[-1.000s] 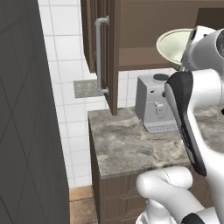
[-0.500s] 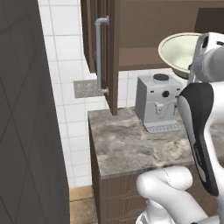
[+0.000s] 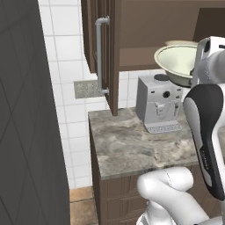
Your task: Move the bowls from the cabinet to the plates on the dining table.
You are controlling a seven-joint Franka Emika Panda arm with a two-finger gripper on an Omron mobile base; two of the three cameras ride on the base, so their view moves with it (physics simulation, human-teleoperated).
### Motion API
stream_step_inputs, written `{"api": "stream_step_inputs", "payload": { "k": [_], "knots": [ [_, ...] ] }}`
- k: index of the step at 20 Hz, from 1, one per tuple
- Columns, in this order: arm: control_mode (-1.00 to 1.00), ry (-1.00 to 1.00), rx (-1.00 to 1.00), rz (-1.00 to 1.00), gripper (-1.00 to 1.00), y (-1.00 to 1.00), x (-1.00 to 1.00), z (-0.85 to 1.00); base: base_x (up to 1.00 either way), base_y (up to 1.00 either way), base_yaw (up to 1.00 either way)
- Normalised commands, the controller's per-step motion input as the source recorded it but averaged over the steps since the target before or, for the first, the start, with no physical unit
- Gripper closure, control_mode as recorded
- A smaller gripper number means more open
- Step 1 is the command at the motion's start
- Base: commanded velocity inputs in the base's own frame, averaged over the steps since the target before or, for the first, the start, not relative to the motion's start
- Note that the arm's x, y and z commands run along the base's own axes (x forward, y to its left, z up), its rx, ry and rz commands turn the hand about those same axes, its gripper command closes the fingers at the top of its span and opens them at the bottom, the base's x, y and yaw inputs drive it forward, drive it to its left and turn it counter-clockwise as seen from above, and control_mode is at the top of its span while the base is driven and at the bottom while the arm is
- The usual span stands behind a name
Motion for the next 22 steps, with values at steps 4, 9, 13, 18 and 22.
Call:
{"api": "stream_step_inputs", "payload": {
  "k": [4, 9, 13, 18, 22],
  "knots": [
    [-1.00, 0.01, 0.00, 0.02, 1.00, 0.00, -0.11, -0.11, 0.00, 0.00, 0.00],
    [-1.00, 0.00, 0.00, 0.01, 1.00, 0.00, -0.09, -0.10, 0.00, 0.00, 0.00],
    [-1.00, 0.00, 0.00, 0.00, 1.00, 0.00, -0.09, -0.05, 0.00, 0.00, 0.00],
    [1.00, 0.00, 0.00, 0.00, 1.00, 0.00, -0.09, -0.01, -0.03, 0.00, 0.00],
    [1.00, 0.00, 0.00, 0.00, 1.00, 0.00, 0.00, 0.00, -0.14, 0.00, 0.00]
  ]
}}
